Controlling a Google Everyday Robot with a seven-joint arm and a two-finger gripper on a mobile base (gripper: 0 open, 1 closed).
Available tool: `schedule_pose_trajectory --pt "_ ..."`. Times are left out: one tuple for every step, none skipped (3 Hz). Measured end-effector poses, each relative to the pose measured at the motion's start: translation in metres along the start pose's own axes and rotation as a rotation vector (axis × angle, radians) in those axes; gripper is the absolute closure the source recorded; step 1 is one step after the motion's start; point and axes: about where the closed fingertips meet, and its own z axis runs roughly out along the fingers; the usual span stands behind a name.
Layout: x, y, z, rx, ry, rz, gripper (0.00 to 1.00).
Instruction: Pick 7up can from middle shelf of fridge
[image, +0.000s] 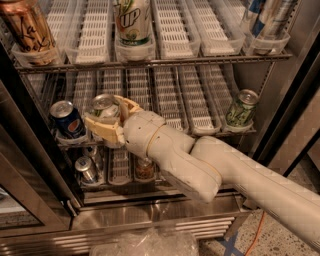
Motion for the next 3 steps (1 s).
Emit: schedule_pose_trajectory --pt "0.002 0.011 -0.008 -0.010 -0.010 0.011 1.00" --pt "0.000 0.046 -0.057 0.001 -0.046 0.015 1.00" --pt "0.000 0.046 -0.057 0.001 -0.046 0.015 1.00"
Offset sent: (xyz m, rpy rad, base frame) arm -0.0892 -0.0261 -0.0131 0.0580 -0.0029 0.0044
